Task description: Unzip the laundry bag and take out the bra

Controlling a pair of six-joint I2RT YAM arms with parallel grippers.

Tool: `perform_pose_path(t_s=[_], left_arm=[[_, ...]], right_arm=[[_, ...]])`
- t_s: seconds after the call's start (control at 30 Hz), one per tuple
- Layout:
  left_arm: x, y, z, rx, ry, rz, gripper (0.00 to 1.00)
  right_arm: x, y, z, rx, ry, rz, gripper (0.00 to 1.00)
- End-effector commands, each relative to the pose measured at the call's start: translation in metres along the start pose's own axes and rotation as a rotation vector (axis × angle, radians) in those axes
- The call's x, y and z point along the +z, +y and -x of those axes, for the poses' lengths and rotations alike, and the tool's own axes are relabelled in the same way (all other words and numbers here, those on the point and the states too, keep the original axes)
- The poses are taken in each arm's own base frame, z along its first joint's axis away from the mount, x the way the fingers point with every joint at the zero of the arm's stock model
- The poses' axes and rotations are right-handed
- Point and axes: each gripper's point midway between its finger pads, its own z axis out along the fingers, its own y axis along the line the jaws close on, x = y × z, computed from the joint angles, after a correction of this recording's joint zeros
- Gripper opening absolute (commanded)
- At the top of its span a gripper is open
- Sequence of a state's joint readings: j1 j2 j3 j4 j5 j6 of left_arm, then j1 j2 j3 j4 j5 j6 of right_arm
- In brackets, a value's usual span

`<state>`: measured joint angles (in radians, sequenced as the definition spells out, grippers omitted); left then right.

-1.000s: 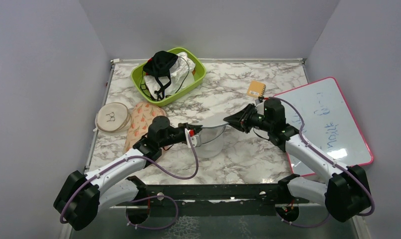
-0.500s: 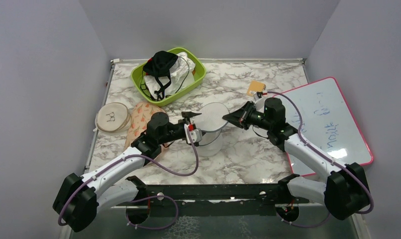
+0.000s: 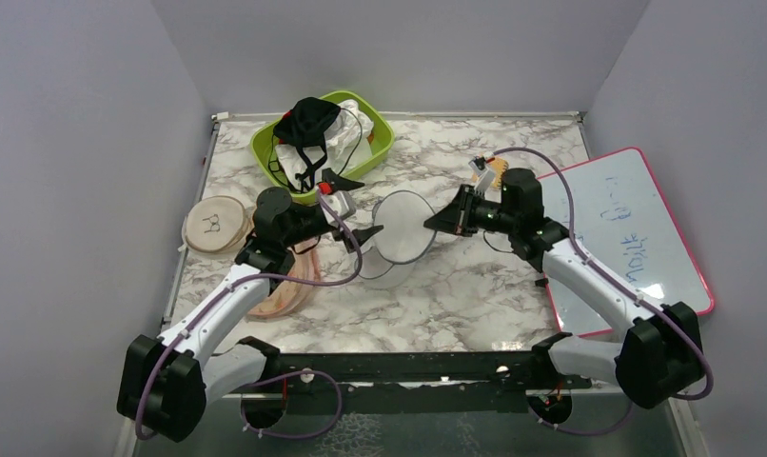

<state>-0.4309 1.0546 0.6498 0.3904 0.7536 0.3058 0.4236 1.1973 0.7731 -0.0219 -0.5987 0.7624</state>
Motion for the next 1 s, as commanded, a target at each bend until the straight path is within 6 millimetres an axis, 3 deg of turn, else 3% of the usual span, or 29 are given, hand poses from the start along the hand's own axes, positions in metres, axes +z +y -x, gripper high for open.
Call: perform_pose_path(t_s=[0.0, 0.17, 0.4, 0.63, 0.8, 0.97], left_arm=[[-0.004, 0.024, 0.027, -0.108, -0.078, 0.063, 0.99], [-0.016, 0.053, 0.032, -0.147, -0.098, 0.184, 0.99], [-0.030, 0.073, 0.035, -0.166, -0.125, 0.276, 0.99], [-0.034, 0.080, 0.033, -0.186, -0.124, 0.299, 0.99], [-0.033, 0.082, 0.028, -0.194, -0.115, 0.303, 0.99], [-0.032, 0.083, 0.026, -0.213, -0.114, 0.298, 0.99]], right_arm=[[-0.004, 0.009, -0.006, -0.169, 0.107, 0.042, 0.01], [0.000, 0.016, -0.015, -0.179, 0.213, 0.113, 0.01], [0.002, 0.031, -0.036, -0.064, 0.257, 0.279, 0.01], [0.002, 0.034, -0.043, 0.110, 0.203, 0.310, 0.01], [0.006, 0.019, -0.045, 0.274, 0.147, 0.230, 0.01], [0.013, 0.012, -0.044, 0.306, 0.129, 0.217, 0.02]])
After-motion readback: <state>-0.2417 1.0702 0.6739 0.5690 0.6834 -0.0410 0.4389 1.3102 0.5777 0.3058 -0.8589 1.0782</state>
